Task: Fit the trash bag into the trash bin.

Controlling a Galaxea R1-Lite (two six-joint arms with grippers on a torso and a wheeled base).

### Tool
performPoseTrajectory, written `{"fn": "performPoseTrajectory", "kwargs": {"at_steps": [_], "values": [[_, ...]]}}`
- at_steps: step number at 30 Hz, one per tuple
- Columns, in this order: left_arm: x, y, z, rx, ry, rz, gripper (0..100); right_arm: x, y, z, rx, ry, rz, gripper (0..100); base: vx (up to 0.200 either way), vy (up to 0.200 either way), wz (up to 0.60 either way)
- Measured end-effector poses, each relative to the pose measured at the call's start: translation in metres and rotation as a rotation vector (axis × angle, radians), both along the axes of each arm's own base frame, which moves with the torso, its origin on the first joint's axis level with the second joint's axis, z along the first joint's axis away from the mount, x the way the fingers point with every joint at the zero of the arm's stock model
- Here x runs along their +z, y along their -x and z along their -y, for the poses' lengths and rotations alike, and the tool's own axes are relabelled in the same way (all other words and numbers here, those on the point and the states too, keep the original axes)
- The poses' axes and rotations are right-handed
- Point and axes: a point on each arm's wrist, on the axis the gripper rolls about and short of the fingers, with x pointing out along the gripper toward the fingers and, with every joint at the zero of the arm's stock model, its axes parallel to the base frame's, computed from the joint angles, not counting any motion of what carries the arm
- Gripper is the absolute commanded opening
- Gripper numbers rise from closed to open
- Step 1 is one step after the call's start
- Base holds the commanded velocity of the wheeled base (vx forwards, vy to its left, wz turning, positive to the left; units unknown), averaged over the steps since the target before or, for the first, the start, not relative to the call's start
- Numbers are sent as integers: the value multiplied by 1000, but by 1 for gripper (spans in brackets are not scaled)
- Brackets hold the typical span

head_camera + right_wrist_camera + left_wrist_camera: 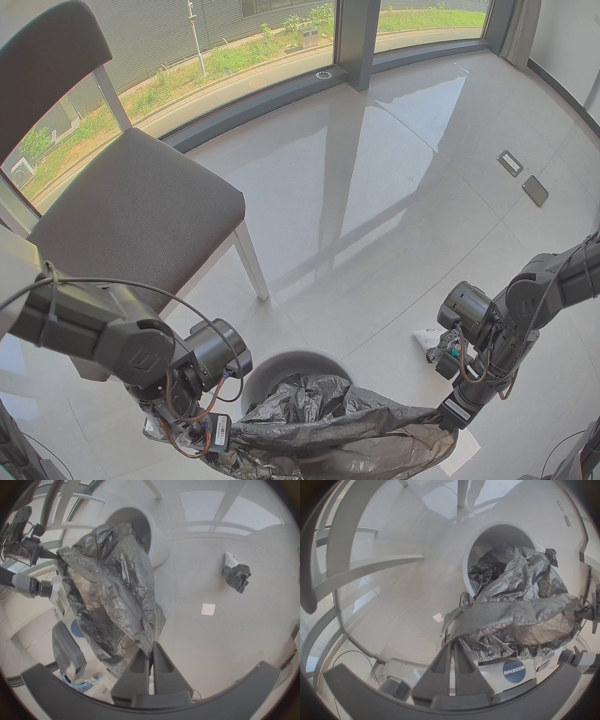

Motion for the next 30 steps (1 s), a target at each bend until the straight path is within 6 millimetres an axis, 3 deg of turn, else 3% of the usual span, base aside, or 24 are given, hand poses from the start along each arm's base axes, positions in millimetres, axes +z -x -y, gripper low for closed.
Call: {"fn": "performPoseTrajectory", "kwargs": {"at_steps": [7,14,21,30], "values": [[-5,-30,2,90,30,67,0,-5,-33,-1,-64,-66,186,0,0,0,0],[9,-59,-8,217,104,222,0,-5,-55,2,-119,-109,322,0,0,0,0],[30,-49,-18,239,145,285,0,0,-60,2,-125,-125,345,0,0,0,0],[45,-24,-27,220,164,332,0,19,-79,-19,-83,-188,446,0,0,0,0]]}}
